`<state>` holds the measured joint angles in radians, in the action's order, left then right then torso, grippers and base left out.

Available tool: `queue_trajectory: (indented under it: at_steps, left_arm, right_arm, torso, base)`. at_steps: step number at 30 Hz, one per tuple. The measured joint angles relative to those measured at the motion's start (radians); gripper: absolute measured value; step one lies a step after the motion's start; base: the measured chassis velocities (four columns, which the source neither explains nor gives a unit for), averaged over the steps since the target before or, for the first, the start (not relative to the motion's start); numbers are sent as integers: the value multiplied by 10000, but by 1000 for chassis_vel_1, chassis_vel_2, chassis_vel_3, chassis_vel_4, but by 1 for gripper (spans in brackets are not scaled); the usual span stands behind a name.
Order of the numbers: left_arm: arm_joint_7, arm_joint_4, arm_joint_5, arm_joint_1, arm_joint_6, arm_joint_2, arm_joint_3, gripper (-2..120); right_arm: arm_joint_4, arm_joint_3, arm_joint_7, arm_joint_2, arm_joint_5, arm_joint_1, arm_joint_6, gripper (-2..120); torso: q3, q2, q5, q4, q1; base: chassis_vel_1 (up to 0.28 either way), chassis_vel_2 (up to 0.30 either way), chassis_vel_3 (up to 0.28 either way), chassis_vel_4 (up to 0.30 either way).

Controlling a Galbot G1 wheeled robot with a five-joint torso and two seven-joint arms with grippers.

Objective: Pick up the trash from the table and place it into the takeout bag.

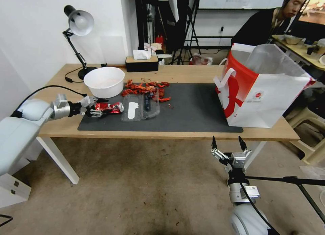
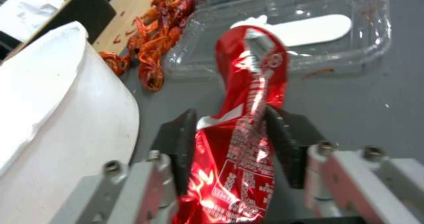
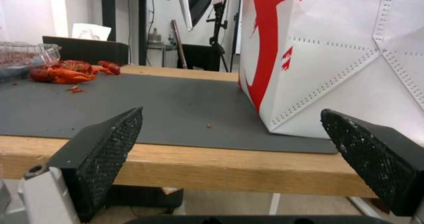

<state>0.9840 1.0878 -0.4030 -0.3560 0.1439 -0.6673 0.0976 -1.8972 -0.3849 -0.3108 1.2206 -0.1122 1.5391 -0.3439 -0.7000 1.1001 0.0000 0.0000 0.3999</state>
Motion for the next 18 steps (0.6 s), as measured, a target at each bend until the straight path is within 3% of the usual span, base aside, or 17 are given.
queue_trajectory:
  at_steps: [6,18]
  left_arm:
    - [472,-123,180,196,42,-4,113,29]
    - [640,-92,223,196,194,-37,108,5]
  right_arm:
    - [35,-10,-4,10,4,-3,-10,100]
    - [72,-11,-9,33,11,-46,-11,100]
  torso:
    - [1,0,2,1,0]
    - [1,0,-1,2,0]
  base:
    - [0,0,0,0]
    - [0,0,0,0]
